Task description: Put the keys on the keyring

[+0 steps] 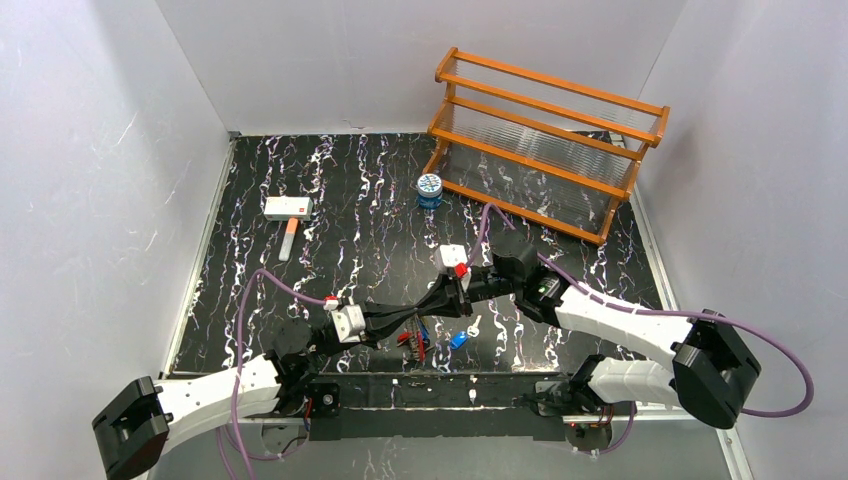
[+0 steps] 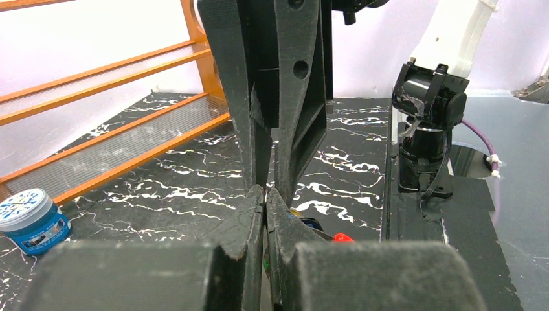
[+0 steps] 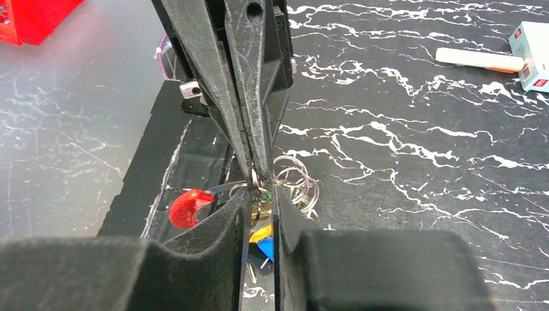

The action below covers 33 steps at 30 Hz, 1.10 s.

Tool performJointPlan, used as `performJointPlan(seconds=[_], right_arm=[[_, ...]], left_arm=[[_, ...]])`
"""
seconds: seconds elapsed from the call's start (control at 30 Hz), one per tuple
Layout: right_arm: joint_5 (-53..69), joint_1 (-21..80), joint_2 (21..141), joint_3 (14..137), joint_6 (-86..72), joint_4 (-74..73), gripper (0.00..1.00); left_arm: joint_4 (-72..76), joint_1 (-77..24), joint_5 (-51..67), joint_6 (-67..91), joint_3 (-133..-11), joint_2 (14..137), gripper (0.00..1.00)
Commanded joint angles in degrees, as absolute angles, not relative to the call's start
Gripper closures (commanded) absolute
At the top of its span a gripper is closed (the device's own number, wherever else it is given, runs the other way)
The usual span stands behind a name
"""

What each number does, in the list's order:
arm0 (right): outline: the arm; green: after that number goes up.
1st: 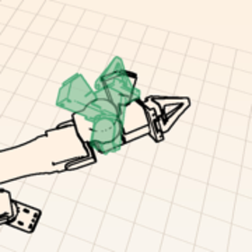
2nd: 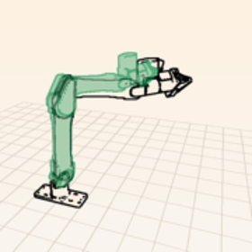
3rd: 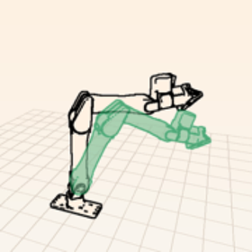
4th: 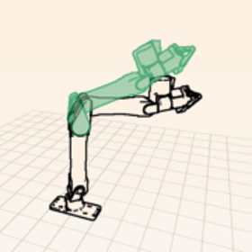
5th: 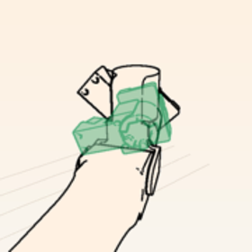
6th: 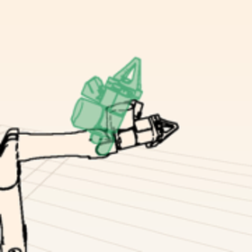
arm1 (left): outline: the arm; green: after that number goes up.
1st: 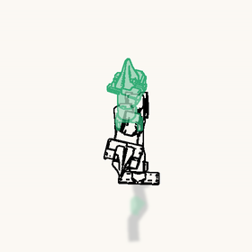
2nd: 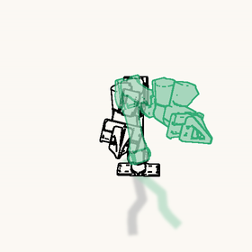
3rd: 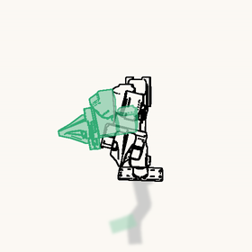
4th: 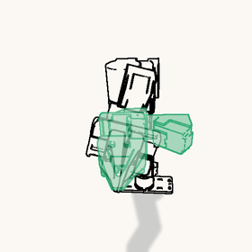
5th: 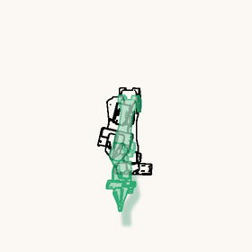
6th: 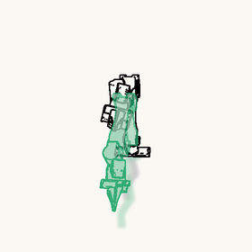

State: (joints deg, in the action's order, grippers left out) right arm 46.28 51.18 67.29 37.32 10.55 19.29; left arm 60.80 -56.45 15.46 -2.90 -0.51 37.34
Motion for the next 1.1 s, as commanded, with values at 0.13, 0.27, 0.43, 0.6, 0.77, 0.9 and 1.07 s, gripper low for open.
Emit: performJointPlan(seconds=[0.13, 0.27, 0.43, 0.6, 0.77, 0.9, 1.07], right_arm=[[44.18, 51.30, 67.32, 38.56, 12.15, 19.44, 0.99], [42.94, 51.32, 66.14, 38.65, 12.95, 18.18, 0.99], [39.71, 51.31, 65.17, 41.66, 16.15, 10.31, 0.99], [34.45, 51.33, 68.13, 48.32, 19.61, -4.83, 0.99], [31.87, 51.42, 71.96, 53.97, 20.38, -14.54, 0.99], [30.97, 52.25, 74.91, 56.94, 20.83, -18.88, 0.99], [30.37, 53.69, 77.50, 59.26, 22.07, -21.97, 0.99]], left_arm=[[64.43, -56.65, 16.68, -2.94, 3.41, 36.32, 1.00], [64.44, -56.65, 16.40, -3.54, 3.13, 36.57, 1.00], [60.79, -56.65, 15.66, -5.89, 0.87, 36.87, 0.61], [39.83, -56.66, 12.36, -13.17, -5.85, 34.54, 0.50], [18.88, -56.68, 8.18, -19.74, -13.55, 32.42, 0.49], [11.81, -56.68, 5.04, -20.55, -17.21, 31.17, 0.49], [11.11, -56.62, 7.14, -20.43, -18.24, 31.21, 0.59]])
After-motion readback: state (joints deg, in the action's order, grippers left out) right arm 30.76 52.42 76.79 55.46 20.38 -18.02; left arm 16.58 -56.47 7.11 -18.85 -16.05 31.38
